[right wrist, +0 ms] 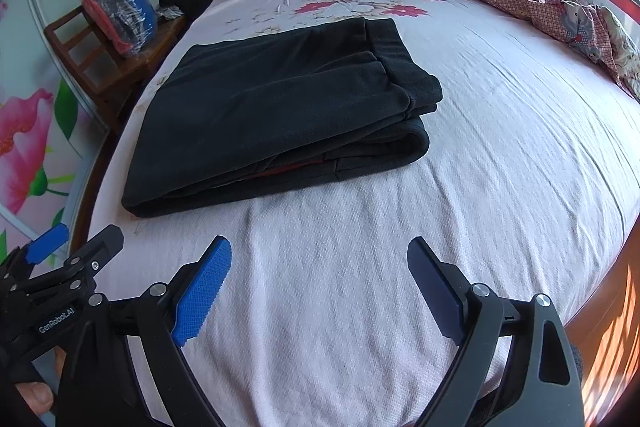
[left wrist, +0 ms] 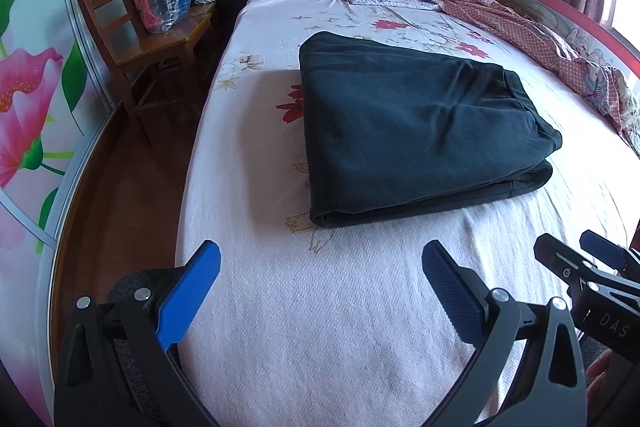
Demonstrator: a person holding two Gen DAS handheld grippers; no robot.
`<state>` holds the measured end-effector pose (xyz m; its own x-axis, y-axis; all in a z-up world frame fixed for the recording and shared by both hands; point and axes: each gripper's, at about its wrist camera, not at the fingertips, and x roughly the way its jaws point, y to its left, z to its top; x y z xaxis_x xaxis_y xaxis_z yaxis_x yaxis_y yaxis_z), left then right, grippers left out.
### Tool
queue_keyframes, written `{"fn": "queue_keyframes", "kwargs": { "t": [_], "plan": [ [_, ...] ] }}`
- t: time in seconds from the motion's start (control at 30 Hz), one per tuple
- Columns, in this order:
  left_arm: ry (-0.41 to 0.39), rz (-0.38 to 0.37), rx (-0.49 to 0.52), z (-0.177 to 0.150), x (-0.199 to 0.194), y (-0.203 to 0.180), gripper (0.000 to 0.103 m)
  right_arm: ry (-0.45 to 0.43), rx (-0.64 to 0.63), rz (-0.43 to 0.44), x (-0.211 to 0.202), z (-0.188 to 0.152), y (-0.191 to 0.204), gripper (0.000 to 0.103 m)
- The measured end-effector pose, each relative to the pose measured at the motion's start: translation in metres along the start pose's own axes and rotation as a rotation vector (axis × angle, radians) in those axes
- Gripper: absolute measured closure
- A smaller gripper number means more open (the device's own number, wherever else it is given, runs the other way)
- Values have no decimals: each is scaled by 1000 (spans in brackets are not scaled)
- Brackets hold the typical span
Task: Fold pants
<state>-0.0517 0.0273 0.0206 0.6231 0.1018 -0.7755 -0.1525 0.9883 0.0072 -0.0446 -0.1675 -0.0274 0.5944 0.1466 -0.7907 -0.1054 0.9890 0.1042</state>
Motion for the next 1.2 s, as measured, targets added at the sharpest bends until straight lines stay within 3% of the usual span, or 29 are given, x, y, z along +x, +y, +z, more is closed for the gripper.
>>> {"fn": "queue_keyframes", "kwargs": {
  "t": [0.1, 0.2, 0.27, 0.43, 0.57, 0.67, 0.9, 1.0, 1.1, 1.2],
  "plan": [
    [0, -15, -12, 1, -1, 2, 2, 15, 27, 25, 0, 2, -6, 14],
    [15, -127, -52, 6, -3, 8, 2, 33, 69, 55, 3, 2, -14, 14],
    [26, -149, -41, 10, -5, 6, 2, 38, 75, 46, 4, 1, -16, 14],
    [-13, -35, 69, 18, -22, -9, 2, 47, 80, 47, 5, -2, -18, 14],
    [37, -97, 61, 20, -32, -6, 2, 43, 76, 45, 3, -2, -17, 14],
    [10, -40, 89, 19, -36, -7, 2, 44, 76, 41, 3, -3, -18, 14],
    [-59, 18, -41, 14, -41, 17, 2, 55, 90, 39, 6, -3, -21, 14],
    [6, -12, -24, 14, -28, 17, 2, 59, 97, 35, 7, -3, -23, 14],
    [132, -132, -25, 8, -6, 14, 2, 58, 108, 24, 8, -3, -26, 14],
    [312, -273, -153, -9, 26, 19, 2, 58, 130, -5, 8, -5, -32, 14]
  ]
}}
